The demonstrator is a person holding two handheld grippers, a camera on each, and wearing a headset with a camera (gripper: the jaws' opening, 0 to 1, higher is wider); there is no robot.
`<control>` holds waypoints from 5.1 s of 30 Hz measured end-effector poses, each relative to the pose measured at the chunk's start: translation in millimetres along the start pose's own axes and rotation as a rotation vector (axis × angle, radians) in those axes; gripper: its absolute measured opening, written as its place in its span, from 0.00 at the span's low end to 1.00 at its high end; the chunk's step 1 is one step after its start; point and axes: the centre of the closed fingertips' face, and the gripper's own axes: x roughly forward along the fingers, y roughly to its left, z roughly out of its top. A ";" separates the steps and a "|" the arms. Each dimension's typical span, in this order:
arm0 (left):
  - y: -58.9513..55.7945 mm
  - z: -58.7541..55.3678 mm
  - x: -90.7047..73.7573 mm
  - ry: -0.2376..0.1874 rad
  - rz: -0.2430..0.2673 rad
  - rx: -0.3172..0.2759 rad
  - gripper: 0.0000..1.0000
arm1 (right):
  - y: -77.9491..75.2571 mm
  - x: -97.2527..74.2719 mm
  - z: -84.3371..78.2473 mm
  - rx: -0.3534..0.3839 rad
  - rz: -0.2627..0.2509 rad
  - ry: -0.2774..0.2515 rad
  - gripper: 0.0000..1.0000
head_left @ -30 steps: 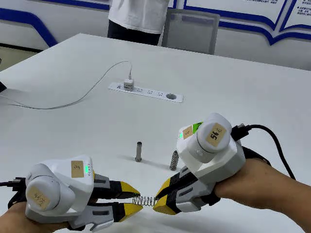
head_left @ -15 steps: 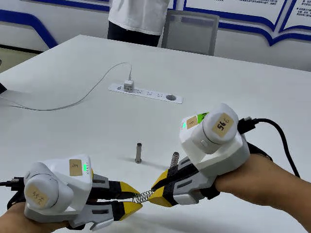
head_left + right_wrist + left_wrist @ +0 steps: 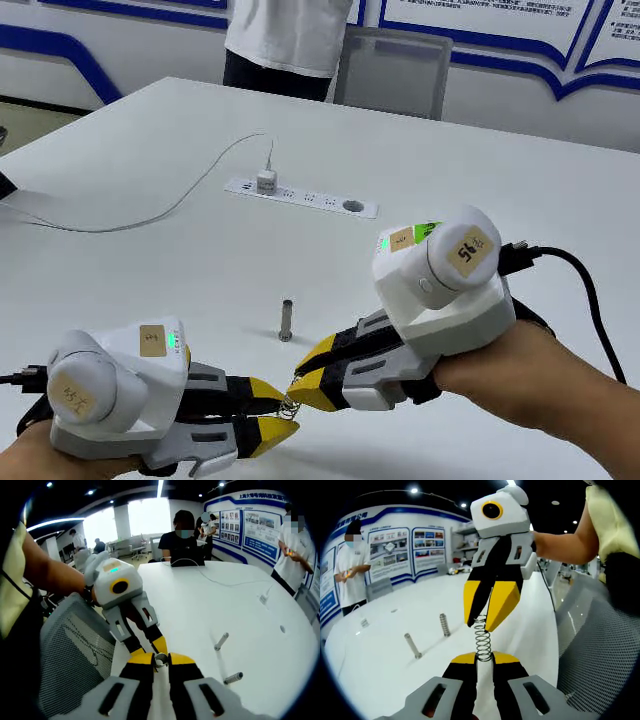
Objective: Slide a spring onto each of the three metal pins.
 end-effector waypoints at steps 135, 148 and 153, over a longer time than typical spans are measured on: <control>52.7 -16.6 -30.0 -0.012 0.216 -0.129 0.56 | -138.0 62.9 2.6 0.111 -0.316 -0.097 0.12; 52.6 -20.4 -31.7 -0.007 0.221 -0.137 0.56 | -131.9 69.5 -6.5 0.129 -0.297 -0.071 0.12; 52.6 -22.0 -31.2 -0.005 0.220 -0.139 0.56 | -131.0 71.0 -9.1 0.129 -0.295 -0.065 0.12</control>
